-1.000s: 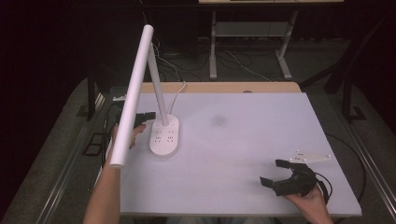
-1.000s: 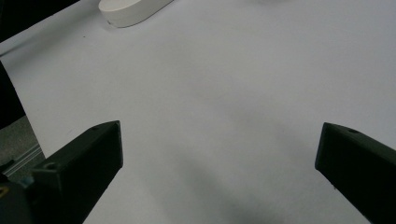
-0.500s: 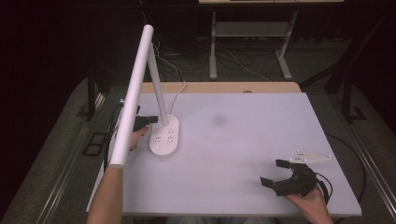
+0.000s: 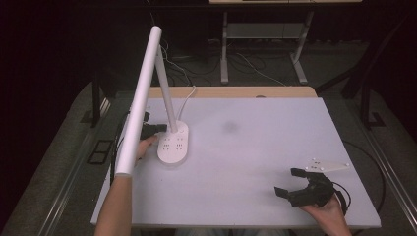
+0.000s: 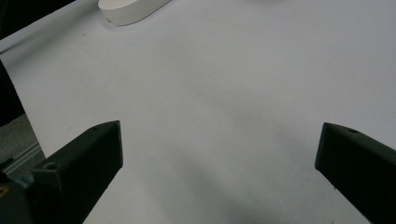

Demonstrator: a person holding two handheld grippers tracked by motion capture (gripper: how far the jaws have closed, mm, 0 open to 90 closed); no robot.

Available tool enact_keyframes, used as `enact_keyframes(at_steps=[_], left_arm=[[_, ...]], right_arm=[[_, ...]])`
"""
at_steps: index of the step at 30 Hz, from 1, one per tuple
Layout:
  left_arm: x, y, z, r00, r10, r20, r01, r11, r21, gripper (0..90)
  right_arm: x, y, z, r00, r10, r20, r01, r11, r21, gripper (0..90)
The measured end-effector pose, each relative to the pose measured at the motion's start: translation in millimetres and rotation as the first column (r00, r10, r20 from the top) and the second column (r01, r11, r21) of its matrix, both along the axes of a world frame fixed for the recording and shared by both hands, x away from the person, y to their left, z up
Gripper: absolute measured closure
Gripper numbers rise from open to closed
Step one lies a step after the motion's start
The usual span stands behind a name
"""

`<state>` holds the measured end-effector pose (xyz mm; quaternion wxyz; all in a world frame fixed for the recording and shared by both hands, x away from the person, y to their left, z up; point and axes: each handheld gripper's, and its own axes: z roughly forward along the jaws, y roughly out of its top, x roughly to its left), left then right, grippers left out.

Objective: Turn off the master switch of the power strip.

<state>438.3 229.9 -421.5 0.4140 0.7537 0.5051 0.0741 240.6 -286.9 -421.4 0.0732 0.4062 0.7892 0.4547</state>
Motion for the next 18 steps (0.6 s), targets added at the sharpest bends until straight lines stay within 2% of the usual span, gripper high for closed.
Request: enact_keyframes(at_steps=[1,8,10,11,13,18], left_arm=[[0.3,-0.3,-0.5,1.0,-0.004,-0.004,0.004,0.9999,0.011,89.9],[0.9,-3.5,-1.0,0.9999,0.012,-0.007,-0.012,0.9999,0.01,90.0],[0.5,-5.3,-1.9,0.9998,0.009,-0.02,-0.008,0.9998,0.017,90.0],[0.4,-7.3,-2.9,0.9995,-0.007,-0.032,0.006,1.0,-0.005,90.0],[0.1,-8.0,-2.5,0.9996,-0.005,-0.029,0.005,1.0,0.005,90.0],[1.3,-4.8,-3.7,0.9988,-0.006,-0.048,0.005,0.9997,-0.025,90.0]], right_arm=[[0.0,0.0,0.0,1.0,0.001,0.0,-0.001,1.0,-0.001,0.2],[0.8,0.7,-0.8,1.0,0.007,-0.003,-0.007,1.0,-0.007,0.1],[0.6,1.2,-0.9,1.0,0.009,-0.003,-0.009,1.0,-0.01,0.2],[0.5,1.2,-0.8,1.0,0.009,-0.002,-0.009,1.0,-0.009,0.2],[0.1,0.9,-0.3,1.0,0.008,-0.002,-0.008,1.0,-0.009,0.2],[-0.5,-0.5,0.3,1.0,0.007,0.003,-0.007,1.0,-0.009,0.1]])
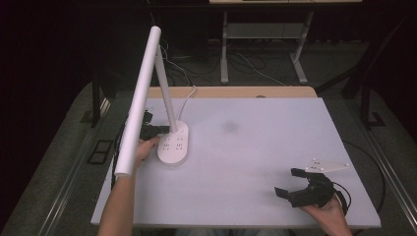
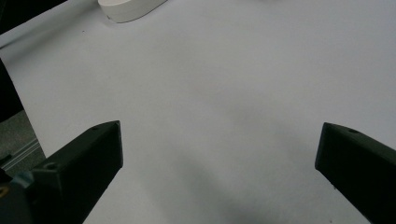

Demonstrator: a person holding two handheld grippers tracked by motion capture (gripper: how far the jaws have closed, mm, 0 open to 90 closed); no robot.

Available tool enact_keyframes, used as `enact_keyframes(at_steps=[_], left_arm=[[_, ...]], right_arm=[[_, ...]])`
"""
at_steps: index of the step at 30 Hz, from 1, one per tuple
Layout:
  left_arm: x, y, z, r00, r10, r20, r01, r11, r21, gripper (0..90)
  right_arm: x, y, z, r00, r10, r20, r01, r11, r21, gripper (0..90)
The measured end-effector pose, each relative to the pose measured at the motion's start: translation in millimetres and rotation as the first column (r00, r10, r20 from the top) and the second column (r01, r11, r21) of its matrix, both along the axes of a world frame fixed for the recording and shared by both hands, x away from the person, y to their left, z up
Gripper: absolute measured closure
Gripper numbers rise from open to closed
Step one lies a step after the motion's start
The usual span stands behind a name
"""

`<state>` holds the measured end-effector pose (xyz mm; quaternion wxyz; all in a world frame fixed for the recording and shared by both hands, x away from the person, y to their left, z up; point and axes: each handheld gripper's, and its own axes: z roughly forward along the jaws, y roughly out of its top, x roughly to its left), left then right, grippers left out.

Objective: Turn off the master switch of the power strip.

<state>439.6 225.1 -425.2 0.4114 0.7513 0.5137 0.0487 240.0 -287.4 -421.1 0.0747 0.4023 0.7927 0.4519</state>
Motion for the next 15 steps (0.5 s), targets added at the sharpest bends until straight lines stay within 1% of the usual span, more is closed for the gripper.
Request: enact_keyframes(at_steps=[1,3,5,7,10,11,15], left_arm=[[0.3,0.3,-0.4,1.0,0.002,0.001,-0.002,1.0,-0.008,90.0],[0.1,0.9,-0.2,1.0,0.008,0.005,-0.008,1.0,-0.003,90.0],[0.0,3.0,-1.8,0.9998,0.021,0.007,-0.021,0.9994,-0.026,90.0],[-0.4,3.5,-2.4,0.9997,0.023,0.01,-0.023,0.9993,-0.031,90.0],[0.0,4.1,-2.5,0.9997,0.022,0.006,-0.022,0.9991,-0.037,90.0],[0.3,4.8,-3.0,0.9995,0.031,0.002,-0.031,0.9985,-0.045,90.0],[-0.3,6.1,-4.3,0.9993,0.038,-0.001,-0.038,0.9975,-0.06,90.0]], right_arm=[[0.0,-0.4,0.1,1.0,0.0,0.002,0.0,1.0,0.0,0.1],[0.0,-0.8,0.1,1.0,-0.001,0.003,0.001,1.0,0.0,0.2],[-0.2,-1.5,0.0,1.0,-0.004,0.001,0.004,1.0,0.001,0.2],[-0.2,-1.5,0.1,1.0,-0.004,-0.003,0.004,1.0,0.002,0.1],[-0.1,-1.1,0.1,1.0,-0.003,-0.003,0.003,1.0,0.002,0.1],[0.0,-0.4,-0.1,1.0,0.0,0.0,0.0,1.0,0.0,0.2],[-1.1,0.2,0.5,1.0,0.002,0.002,-0.002,1.0,0.001,0.1]])
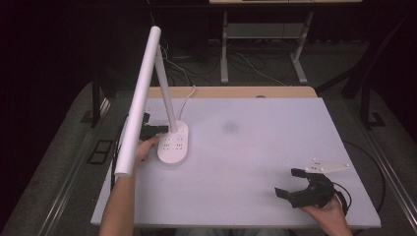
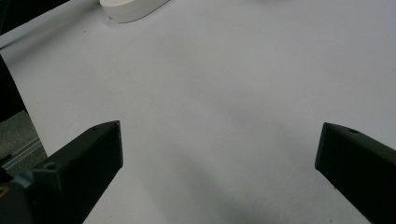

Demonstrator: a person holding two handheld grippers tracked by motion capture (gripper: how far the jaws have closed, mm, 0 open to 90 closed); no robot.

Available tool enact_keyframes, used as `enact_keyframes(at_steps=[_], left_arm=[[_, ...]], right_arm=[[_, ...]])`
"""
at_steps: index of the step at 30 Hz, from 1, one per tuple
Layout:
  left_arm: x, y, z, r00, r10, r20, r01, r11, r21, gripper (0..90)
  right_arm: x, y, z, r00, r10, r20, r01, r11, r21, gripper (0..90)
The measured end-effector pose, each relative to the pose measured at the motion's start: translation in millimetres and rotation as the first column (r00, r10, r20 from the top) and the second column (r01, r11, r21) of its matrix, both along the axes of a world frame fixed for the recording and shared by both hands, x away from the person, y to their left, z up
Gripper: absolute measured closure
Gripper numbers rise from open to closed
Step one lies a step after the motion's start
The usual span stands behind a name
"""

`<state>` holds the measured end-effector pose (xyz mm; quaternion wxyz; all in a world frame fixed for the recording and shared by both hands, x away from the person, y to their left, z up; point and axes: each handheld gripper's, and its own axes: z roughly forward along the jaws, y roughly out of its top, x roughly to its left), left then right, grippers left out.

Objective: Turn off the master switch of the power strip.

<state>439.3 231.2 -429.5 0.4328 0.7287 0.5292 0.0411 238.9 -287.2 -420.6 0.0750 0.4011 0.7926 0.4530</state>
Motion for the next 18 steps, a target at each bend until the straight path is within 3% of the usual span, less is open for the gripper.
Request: enact_keyframes(at_steps=[3,9,11,16,18], left_arm=[[-0.2,3.5,-3.9,0.9998,0.017,-0.008,-0.017,0.9983,-0.056,90.0],[-0.6,3.0,-4.0,1.0,0.008,0.003,-0.008,0.999,-0.045,90.0],[-0.5,5.2,-6.4,0.9997,0.022,-0.008,-0.023,0.9964,-0.082,90.0],[-0.1,5.0,-6.3,0.9999,0.013,-0.007,-0.014,0.9977,-0.066,90.0],[-0.3,7.7,-8.9,0.9997,0.02,-0.012,-0.021,0.9946,-0.101,90.0]], right_arm=[[0.0,-0.7,0.1,1.0,0.0,0.003,0.0,1.0,-0.001,0.2],[-0.5,-1.6,0.4,1.0,-0.001,0.005,0.001,1.0,-0.001,0.2],[-0.7,-1.8,0.5,1.0,-0.003,0.005,0.003,1.0,-0.001,0.1],[-1.3,-2.2,0.7,0.9999,-0.002,0.011,0.002,1.0,-0.002,0.1],[-1.5,-2.2,0.7,0.9999,-0.004,0.011,0.004,1.0,-0.003,0.2]])
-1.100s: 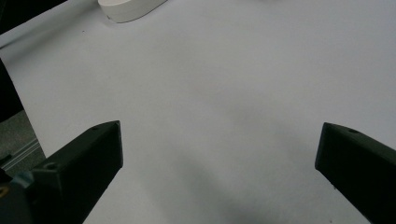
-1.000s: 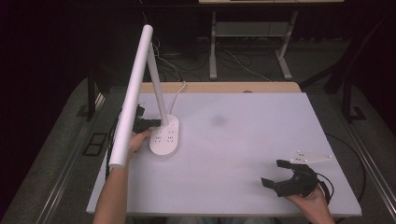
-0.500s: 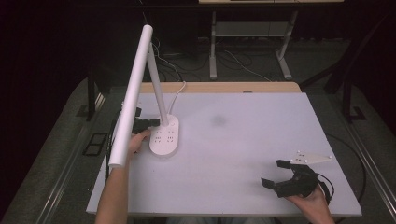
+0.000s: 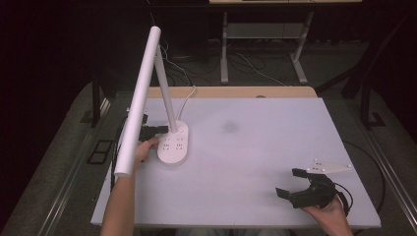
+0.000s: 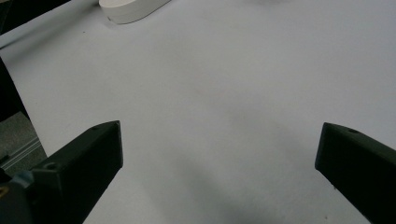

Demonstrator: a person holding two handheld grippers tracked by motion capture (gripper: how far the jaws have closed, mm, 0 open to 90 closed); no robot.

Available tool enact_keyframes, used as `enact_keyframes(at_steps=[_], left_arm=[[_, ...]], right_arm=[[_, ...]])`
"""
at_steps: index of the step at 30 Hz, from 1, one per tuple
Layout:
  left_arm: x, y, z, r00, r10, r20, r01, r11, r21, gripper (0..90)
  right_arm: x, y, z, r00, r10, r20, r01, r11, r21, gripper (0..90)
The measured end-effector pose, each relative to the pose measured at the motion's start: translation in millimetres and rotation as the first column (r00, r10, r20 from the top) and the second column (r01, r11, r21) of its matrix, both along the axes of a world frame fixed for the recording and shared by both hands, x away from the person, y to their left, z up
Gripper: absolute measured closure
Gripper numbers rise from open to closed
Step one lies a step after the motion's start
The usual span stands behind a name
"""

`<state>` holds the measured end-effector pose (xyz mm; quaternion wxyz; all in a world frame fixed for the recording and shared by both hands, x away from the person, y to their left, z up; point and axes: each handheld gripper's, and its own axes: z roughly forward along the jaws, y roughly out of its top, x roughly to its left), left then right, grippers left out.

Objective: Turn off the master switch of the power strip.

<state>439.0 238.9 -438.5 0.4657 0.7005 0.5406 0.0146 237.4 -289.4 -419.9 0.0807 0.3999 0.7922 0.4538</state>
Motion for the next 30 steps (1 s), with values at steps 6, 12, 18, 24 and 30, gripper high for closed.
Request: enact_keyframes(at_steps=[6,12,18,24,30], left_arm=[[-1.8,-4.0,2.9,0.9995,-0.009,0.029,0.007,0.9984,0.056,90.0],[-3.5,-5.2,9.0,0.9993,-0.001,0.037,-0.002,0.9961,0.088,90.0],[-6.6,-0.1,14.1,0.9976,0.009,0.069,-0.014,0.9968,0.078,90.0],[-11.1,6.1,27.7,0.9929,0.024,0.117,-0.029,0.9986,0.045,90.0],[-21.6,13.7,43.1,0.9888,0.054,0.139,-0.058,0.9981,0.024,88.9]], right_arm=[[0.1,-0.7,0.2,1.0,-0.005,-0.002,0.005,1.0,0.003,0.1],[-0.4,0.9,0.4,1.0,-0.001,0.003,0.001,1.0,0.003,0.2],[1.1,-0.4,0.2,1.0,-0.007,-0.004,0.007,1.0,0.005,0.1],[1.3,-1.2,0.0,1.0,-0.008,-0.001,0.008,1.0,0.005,0.1],[2.2,0.3,-0.4,0.9999,-0.011,0.002,0.011,1.0,0.003,0.1]])
